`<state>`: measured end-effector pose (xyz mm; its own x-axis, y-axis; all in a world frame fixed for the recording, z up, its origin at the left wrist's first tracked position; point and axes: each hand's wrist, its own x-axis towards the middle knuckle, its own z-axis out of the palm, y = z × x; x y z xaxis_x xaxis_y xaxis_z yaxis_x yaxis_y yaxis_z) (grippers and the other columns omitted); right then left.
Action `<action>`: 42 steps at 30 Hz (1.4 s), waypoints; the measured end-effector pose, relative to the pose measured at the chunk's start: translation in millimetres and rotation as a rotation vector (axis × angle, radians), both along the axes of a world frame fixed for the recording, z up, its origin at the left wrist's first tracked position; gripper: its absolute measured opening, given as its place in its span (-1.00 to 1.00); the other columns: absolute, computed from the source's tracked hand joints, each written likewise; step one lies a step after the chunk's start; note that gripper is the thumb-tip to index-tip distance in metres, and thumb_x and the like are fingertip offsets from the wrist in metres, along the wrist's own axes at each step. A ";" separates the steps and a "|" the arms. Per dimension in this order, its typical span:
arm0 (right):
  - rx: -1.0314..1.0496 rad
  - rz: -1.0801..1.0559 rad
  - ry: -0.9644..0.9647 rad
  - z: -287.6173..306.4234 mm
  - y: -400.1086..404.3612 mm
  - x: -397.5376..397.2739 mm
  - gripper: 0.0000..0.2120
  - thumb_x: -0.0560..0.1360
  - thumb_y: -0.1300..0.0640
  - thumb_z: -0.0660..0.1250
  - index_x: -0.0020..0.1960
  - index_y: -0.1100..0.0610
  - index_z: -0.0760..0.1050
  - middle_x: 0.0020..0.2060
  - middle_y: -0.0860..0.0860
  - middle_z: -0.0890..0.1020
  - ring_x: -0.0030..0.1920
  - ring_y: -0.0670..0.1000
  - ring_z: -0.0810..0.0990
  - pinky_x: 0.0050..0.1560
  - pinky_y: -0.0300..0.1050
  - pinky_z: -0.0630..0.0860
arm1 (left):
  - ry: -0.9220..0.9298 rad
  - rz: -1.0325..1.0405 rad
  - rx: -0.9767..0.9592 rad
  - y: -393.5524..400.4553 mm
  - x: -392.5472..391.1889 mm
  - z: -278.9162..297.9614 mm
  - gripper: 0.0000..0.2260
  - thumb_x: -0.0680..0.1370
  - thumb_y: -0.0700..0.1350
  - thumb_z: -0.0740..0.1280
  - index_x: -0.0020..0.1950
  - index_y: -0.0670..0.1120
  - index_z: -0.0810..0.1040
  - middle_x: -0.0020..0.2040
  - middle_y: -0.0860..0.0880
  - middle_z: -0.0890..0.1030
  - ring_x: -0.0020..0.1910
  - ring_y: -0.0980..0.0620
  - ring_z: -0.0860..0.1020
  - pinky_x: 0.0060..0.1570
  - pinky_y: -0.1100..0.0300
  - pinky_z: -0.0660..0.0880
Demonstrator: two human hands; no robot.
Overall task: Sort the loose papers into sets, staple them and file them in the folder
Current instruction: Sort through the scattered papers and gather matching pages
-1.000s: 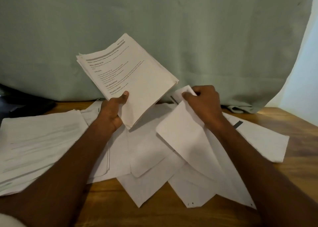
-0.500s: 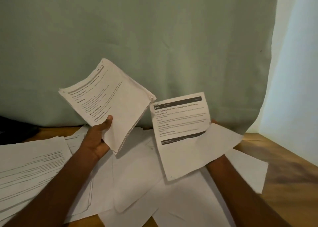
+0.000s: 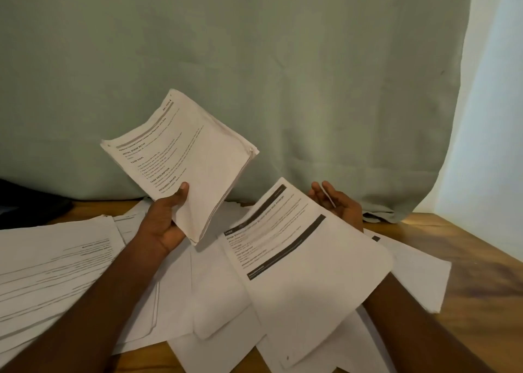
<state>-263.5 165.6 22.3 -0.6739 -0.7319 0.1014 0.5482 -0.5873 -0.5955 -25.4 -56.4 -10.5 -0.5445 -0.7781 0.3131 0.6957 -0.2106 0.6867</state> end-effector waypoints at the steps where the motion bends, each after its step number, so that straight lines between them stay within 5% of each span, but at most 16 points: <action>1: 0.030 -0.005 0.029 -1.8 -3.1 1.7 -0.80 0.57 0.26 0.33 0.18 0.22 0.57 0.10 0.17 0.68 0.08 0.14 0.66 0.22 -0.02 0.59 | -0.004 0.012 -0.002 -0.3 0.8 0.0 -0.50 0.61 -0.20 0.31 0.56 0.00 0.42 0.44 -0.10 0.56 0.28 -0.08 0.58 0.16 -0.03 0.63; 7: 0.213 -0.008 0.280 -12.4 -18.1 2.5 -0.80 0.53 0.37 0.38 0.13 0.21 0.59 -0.01 0.16 0.71 0.00 0.11 0.70 0.03 -0.05 0.64 | -0.007 0.041 0.011 2.0 1.2 0.9 -0.58 0.67 -0.25 0.27 0.52 0.00 0.45 0.19 -0.04 0.71 0.07 -0.02 0.70 -0.05 0.00 0.70; 16: 0.736 -0.195 0.876 -28.9 -24.7 6.3 -0.79 0.48 0.47 0.42 -0.05 0.19 0.65 0.03 0.18 0.70 -0.03 0.05 0.68 0.05 -0.07 0.65 | -0.042 0.036 0.014 3.5 1.9 0.8 -0.57 0.64 -0.22 0.31 0.52 -0.01 0.45 0.15 -0.02 0.71 0.04 0.00 0.71 -0.06 0.04 0.69; 20: 0.892 -0.235 0.998 -30.3 -20.7 3.1 -0.96 0.49 0.25 0.52 -0.07 0.19 0.68 -0.05 0.10 0.72 -0.16 0.02 0.69 -0.20 -0.19 0.63 | -0.038 0.029 0.033 1.5 2.7 0.5 -0.63 0.64 -0.22 0.32 0.44 0.01 0.50 0.12 -0.02 0.74 0.02 0.00 0.72 -0.07 0.04 0.69; 24: 1.050 -0.248 1.253 -29.4 -20.9 3.5 -0.74 0.42 -0.10 0.58 -0.07 0.07 0.69 -0.16 -0.07 0.68 -0.12 -0.09 0.63 -0.21 -0.28 0.45 | -0.051 0.025 0.023 1.5 2.3 -0.9 -0.63 0.64 -0.21 0.32 0.44 0.01 0.50 0.13 -0.02 0.73 0.05 -0.01 0.70 -0.05 0.03 0.70; 28: 1.143 -0.162 1.405 -32.9 -25.9 12.5 -0.55 0.33 -0.20 0.61 0.08 0.02 0.62 0.12 -0.08 0.51 0.18 -0.02 0.52 0.19 -0.09 0.52 | -0.070 0.027 0.016 2.3 1.1 -1.2 -0.61 0.64 -0.20 0.32 0.47 0.01 0.47 0.13 -0.02 0.73 0.05 -0.02 0.70 -0.07 0.02 0.70; 32: 1.169 -0.104 1.378 -32.5 -26.4 17.7 -0.52 0.31 0.04 0.68 0.17 0.06 0.62 0.24 0.00 0.47 0.25 0.06 0.54 0.30 0.01 0.54 | -0.084 0.037 -0.002 2.8 1.2 -2.2 -0.63 0.65 -0.20 0.32 0.44 0.02 0.48 0.13 -0.02 0.73 0.04 -0.03 0.70 -0.08 0.02 0.70; 36: 0.961 -0.162 1.153 -19.1 -14.4 2.3 -0.60 0.33 0.32 0.63 0.12 0.13 0.67 0.16 0.09 0.63 0.12 0.09 0.63 0.13 -0.15 0.54 | -0.069 0.024 0.002 2.7 0.9 -2.8 -0.66 0.66 -0.22 0.30 0.42 0.02 0.50 0.11 -0.01 0.73 0.03 -0.01 0.70 -0.03 0.01 0.70; 38: 0.961 -0.360 1.071 -14.8 -1.9 -18.4 -0.69 0.39 0.35 0.57 0.09 0.14 0.68 0.07 0.13 0.69 0.06 0.14 0.68 0.14 -0.07 0.59 | -0.066 0.013 0.016 3.9 1.5 -0.8 -0.64 0.67 -0.22 0.28 0.46 0.00 0.47 0.13 -0.02 0.72 0.04 0.00 0.69 0.02 0.01 0.69; 40: 1.189 -0.659 1.100 -15.4 13.7 -40.4 -0.86 0.49 0.23 0.46 0.05 0.15 0.70 0.01 0.15 0.71 0.05 0.22 0.69 0.13 0.06 0.62 | -0.070 0.009 0.023 5.6 2.6 1.0 -0.66 0.68 -0.22 0.27 0.44 0.00 0.49 0.12 -0.01 0.71 0.04 0.00 0.68 0.03 0.03 0.68; 42: 1.426 -0.864 1.071 -19.9 29.9 -54.6 -0.80 0.52 0.17 0.36 0.08 0.20 0.66 0.06 0.22 0.69 0.08 0.30 0.66 0.10 0.11 0.62 | -0.070 0.024 0.031 5.7 4.3 2.2 -0.74 0.68 -0.23 0.26 0.31 0.01 0.55 0.04 0.01 0.74 0.03 0.00 0.68 0.05 0.02 0.67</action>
<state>-318.1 195.5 2.4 -0.9043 -0.2043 0.3749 -0.4096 0.6629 -0.6267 -21.1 -50.7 -8.3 -0.5453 -0.7999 0.2506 0.6512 -0.2161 0.7275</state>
